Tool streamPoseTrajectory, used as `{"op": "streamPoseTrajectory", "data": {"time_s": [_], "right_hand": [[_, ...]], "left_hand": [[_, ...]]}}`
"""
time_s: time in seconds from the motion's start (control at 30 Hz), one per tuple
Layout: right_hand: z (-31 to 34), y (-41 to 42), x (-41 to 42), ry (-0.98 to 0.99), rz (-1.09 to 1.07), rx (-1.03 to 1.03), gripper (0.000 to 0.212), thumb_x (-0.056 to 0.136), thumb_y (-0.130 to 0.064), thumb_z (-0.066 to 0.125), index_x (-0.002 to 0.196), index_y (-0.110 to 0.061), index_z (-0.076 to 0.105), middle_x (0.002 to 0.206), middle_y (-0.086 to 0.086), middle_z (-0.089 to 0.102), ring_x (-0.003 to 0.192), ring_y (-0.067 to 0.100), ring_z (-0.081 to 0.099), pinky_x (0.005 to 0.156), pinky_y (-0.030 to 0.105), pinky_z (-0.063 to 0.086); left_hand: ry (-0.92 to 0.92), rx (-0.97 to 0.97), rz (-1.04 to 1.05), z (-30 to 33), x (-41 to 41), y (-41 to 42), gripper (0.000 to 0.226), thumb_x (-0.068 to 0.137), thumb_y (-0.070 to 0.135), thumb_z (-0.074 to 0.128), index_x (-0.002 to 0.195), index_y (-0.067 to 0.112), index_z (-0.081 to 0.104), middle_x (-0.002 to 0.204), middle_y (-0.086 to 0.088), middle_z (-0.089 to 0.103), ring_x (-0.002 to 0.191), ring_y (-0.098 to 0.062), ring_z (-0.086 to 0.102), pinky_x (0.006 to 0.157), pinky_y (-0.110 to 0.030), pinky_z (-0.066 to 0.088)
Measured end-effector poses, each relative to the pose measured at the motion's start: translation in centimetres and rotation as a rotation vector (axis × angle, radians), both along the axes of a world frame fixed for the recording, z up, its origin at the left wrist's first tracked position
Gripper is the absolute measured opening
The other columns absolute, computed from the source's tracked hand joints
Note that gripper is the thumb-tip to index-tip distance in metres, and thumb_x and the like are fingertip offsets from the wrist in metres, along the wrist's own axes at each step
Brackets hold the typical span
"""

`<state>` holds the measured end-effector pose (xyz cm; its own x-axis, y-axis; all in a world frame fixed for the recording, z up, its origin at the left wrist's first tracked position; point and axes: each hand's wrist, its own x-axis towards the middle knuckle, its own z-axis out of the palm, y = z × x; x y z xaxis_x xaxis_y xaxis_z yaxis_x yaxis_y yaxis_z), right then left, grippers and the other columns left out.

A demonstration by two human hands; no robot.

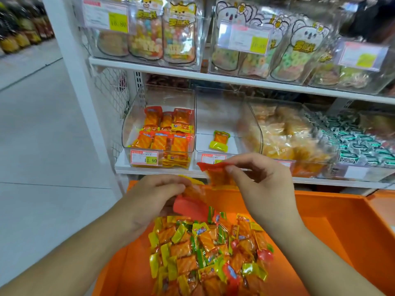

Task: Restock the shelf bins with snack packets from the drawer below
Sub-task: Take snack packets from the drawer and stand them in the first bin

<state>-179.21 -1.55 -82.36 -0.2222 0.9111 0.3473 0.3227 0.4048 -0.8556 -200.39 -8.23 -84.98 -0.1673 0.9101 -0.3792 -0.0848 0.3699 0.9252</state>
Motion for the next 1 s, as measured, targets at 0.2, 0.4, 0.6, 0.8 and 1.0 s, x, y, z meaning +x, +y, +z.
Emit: {"op": "streamPoseTrajectory", "data": {"time_s": [0.2,0.4,0.6,0.8,1.0], "right_hand": [[-0.8,-0.1,-1.0,-0.147,0.241,0.115,0.024,0.086,0.001,0.079,0.089,-0.022,0.083,0.097,-0.017,0.078,0.100,0.005,0.074,0.090,0.021,0.055],[-0.9,0.1,-0.6,-0.262,0.398,0.126,0.020,0.086,0.000,0.080,0.091,-0.019,0.084,0.107,-0.018,0.077,0.114,0.002,0.068,0.101,0.024,0.052],[-0.8,-0.2,-0.3,-0.241,0.236,-0.038,0.037,0.085,0.005,0.070,0.097,-0.030,0.073,0.129,-0.023,0.062,0.129,-0.002,0.054,0.103,0.017,0.042],[-2.2,0.0,-1.4,0.082,0.029,-0.620,0.046,0.084,-0.029,0.085,0.120,-0.023,0.057,0.106,0.002,0.071,0.091,0.019,0.073,0.084,0.040,0.062],[-1.6,0.3,-1.0,0.163,0.152,-0.654,0.026,0.091,-0.010,0.077,0.109,0.003,0.063,0.097,0.041,0.063,0.074,0.032,0.071,0.064,0.036,0.060]], "left_hand": [[-0.516,-0.035,0.036,0.2,-0.1,0.8,0.045,0.099,0.028,0.048,0.120,-0.006,0.069,0.115,-0.033,0.071,0.105,-0.042,0.072,0.086,-0.046,0.064],[-0.265,0.039,0.023,-0.3,-0.5,0.5,0.047,0.076,0.012,0.077,0.122,0.003,0.069,0.109,-0.023,0.076,0.096,-0.032,0.076,0.080,-0.037,0.065],[-0.056,0.104,0.065,0.2,-0.2,0.0,0.043,0.082,0.007,0.081,0.121,0.020,0.069,0.103,-0.006,0.080,0.097,-0.026,0.078,0.080,-0.042,0.064],[0.098,0.184,-0.065,0.6,0.2,-0.8,0.064,0.084,0.004,0.081,0.132,0.038,0.056,0.109,-0.001,0.079,0.104,-0.018,0.076,0.088,-0.044,0.063],[-0.001,0.169,0.012,0.6,0.4,-0.6,0.059,0.082,0.029,0.079,0.132,0.048,0.054,0.107,0.004,0.080,0.099,-0.016,0.077,0.084,-0.038,0.060]]}}
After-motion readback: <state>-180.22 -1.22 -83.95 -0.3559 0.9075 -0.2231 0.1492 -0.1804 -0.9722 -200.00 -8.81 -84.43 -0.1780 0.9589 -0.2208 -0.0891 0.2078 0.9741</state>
